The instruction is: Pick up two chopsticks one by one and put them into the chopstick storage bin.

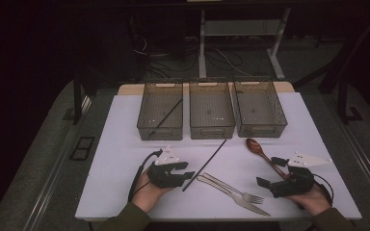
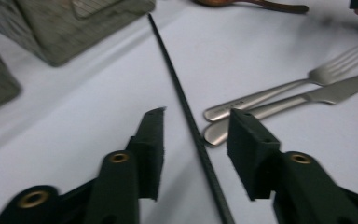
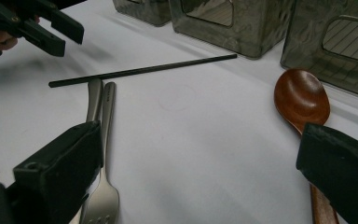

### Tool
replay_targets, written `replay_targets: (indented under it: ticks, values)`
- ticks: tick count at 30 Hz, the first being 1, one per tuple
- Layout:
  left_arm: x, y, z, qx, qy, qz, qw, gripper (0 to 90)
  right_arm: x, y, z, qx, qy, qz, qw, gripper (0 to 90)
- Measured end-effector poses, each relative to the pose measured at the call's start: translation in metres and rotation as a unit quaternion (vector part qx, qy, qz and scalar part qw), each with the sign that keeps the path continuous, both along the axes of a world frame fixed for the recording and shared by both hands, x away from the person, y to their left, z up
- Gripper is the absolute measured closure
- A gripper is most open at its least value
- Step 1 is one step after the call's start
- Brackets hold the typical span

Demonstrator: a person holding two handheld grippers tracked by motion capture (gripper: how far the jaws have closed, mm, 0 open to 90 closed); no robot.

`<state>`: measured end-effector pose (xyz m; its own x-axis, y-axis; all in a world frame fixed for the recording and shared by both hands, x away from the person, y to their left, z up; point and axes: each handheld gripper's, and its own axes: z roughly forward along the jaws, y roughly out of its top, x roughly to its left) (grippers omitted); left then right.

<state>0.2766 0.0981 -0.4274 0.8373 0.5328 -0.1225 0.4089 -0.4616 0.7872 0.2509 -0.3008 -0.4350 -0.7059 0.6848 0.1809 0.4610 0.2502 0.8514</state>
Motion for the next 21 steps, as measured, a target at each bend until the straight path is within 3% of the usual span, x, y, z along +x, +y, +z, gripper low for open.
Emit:
replay_targets:
  ticks: [10,13,21]
  values:
    - [-0.002,-0.012,-0.013,0.031,0.018,-0.012,0.9993,70.1,0.000,0.000,0.000,-0.002,-0.001,-0.001,1.0000,1.0]
    - [-0.003,-0.016,-0.015,0.053,0.014,-0.013,0.9984,71.4,0.000,0.000,0.000,-0.002,-0.001,-0.001,1.0000,1.0]
    - [-0.002,-0.019,-0.020,0.068,0.016,-0.010,0.9975,74.3,0.000,0.000,0.000,-0.001,-0.001,-0.001,1.0000,1.0]
